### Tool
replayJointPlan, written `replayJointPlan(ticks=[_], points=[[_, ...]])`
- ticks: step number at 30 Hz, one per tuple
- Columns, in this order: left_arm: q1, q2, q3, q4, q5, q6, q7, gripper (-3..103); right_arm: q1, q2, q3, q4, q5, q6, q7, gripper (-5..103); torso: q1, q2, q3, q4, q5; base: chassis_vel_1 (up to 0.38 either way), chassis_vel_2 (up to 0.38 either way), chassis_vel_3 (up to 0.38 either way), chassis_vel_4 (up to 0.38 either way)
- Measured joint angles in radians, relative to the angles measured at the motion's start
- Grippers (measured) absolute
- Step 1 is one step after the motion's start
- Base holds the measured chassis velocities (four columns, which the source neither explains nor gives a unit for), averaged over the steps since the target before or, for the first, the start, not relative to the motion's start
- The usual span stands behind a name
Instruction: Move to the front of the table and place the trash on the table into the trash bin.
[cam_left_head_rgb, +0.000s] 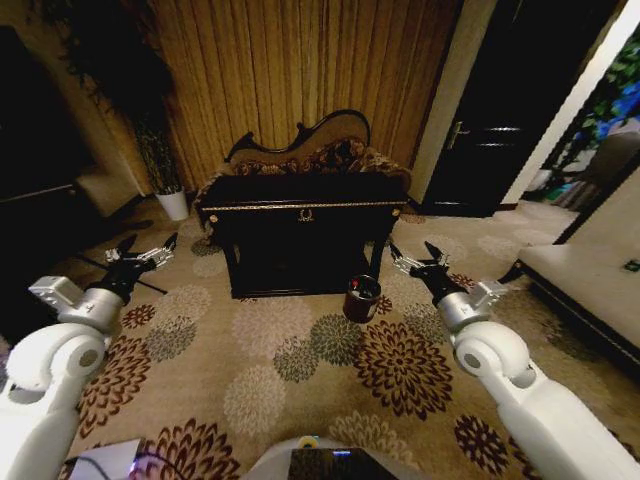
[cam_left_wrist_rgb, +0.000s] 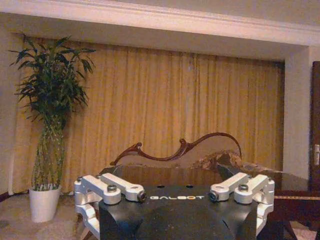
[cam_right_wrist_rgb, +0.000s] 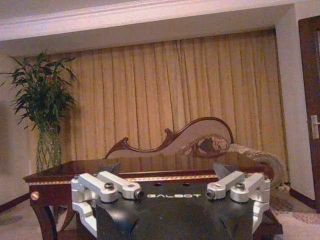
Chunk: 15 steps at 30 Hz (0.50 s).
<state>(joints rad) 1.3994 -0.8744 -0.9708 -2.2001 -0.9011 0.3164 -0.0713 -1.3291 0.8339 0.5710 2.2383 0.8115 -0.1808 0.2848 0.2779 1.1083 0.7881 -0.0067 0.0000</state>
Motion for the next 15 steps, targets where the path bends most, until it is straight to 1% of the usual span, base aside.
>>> replayJointPlan(ticks=[3, 7, 10, 15], points=[[0.000, -0.001, 0.001, -0.002, -0.001, 0.000, 0.000, 100, -0.001, 0.002, -0.002, -0.001, -0.004, 0.004, 0.000, 100, 0.001, 0.000, 0.000, -0.0007, 0.0000, 0.146, -0.157, -0.137, 0.140], [-0.001, -0.003, 0.001, -0.006, -0.001, 0.000, 0.000, 100, 0.000, 0.003, -0.010, -0.011, -0.018, 0.019, 0.000, 100, 0.000, 0.000, 0.000, -0.0006, -0.0002, 0.116, -0.123, -0.137, 0.073], [0.001, -0.005, 0.002, -0.011, -0.001, 0.000, 0.000, 100, -0.002, 0.007, -0.011, -0.017, -0.022, 0.023, -0.001, 100, 0.000, 0.000, 0.000, -0.0003, -0.0001, 0.092, -0.051, -0.095, 0.057], [0.003, -0.009, 0.003, -0.017, -0.001, 0.000, -0.001, 100, -0.006, 0.008, -0.010, -0.028, -0.025, 0.030, -0.002, 100, 0.000, 0.000, 0.000, -0.0004, 0.0000, 0.026, -0.013, -0.014, 0.015]])
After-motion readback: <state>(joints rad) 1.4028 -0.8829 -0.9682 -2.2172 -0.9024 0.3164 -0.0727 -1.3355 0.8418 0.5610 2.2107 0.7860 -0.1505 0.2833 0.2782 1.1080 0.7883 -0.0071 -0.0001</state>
